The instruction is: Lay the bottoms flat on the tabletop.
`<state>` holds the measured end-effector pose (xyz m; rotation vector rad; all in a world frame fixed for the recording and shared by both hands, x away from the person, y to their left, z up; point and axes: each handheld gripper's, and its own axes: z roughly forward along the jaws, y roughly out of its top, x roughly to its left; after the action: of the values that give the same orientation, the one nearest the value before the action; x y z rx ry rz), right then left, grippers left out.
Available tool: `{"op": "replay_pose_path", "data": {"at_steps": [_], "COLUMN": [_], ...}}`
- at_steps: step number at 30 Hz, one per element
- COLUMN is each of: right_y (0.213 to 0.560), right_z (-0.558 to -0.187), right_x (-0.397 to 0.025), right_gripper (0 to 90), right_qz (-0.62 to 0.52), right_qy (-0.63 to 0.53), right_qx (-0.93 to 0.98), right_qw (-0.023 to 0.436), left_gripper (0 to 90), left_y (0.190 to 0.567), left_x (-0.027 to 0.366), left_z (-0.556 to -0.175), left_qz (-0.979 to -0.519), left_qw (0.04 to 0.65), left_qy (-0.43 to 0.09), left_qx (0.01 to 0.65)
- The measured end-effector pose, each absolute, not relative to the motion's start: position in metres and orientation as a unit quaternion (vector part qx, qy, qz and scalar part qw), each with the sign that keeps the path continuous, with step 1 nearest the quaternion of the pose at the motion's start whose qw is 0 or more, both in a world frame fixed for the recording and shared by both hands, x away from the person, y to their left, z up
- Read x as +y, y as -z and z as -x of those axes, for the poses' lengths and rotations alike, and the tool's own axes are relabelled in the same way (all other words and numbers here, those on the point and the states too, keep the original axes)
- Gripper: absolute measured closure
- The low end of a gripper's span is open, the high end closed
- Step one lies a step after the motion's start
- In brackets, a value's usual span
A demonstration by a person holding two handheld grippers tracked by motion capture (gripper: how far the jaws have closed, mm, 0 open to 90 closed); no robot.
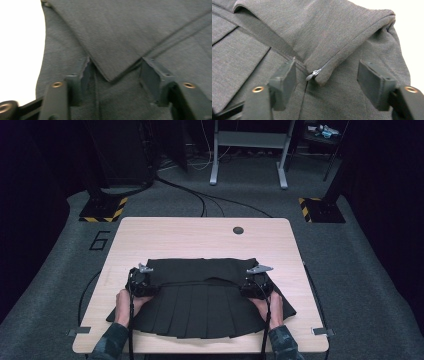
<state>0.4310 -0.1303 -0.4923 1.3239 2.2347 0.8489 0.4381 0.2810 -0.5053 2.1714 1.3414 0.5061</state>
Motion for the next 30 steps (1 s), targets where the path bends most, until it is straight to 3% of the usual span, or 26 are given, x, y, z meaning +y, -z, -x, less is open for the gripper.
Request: {"op": "replay_pose_path", "data": {"at_steps": [4,8,13,18,30], "right_y": [0.496,0.499,0.505,0.501,0.486], "right_z": [-0.432,-0.434,-0.432,-0.43,-0.421], "right_x": [-0.13,-0.129,-0.128,-0.131,-0.134], "right_gripper": [44.4,51.9,65.3,71.9,73.8], "right_qz": [-0.483,-0.478,-0.474,-0.473,-0.469], "right_qy": [-0.297,-0.294,-0.291,-0.3,-0.325], "right_qx": [0.8,0.803,0.808,0.804,0.794], "right_qw": [0.198,0.201,0.196,0.199,0.209], "left_gripper": [51.6,69.0,81.2,82.6,82.9], "left_y": [0.505,0.504,0.502,0.502,0.489], "left_x": [0.279,0.274,0.273,0.279,0.283], "left_z": [-0.438,-0.438,-0.436,-0.435,-0.427], "left_qz": [-0.804,-0.807,-0.808,-0.802,-0.795], "left_qw": [0.264,0.263,0.268,0.287,0.316], "left_qy": [-0.198,-0.194,-0.197,-0.193,-0.21], "left_qx": [0.494,0.493,0.486,0.487,0.473]}}
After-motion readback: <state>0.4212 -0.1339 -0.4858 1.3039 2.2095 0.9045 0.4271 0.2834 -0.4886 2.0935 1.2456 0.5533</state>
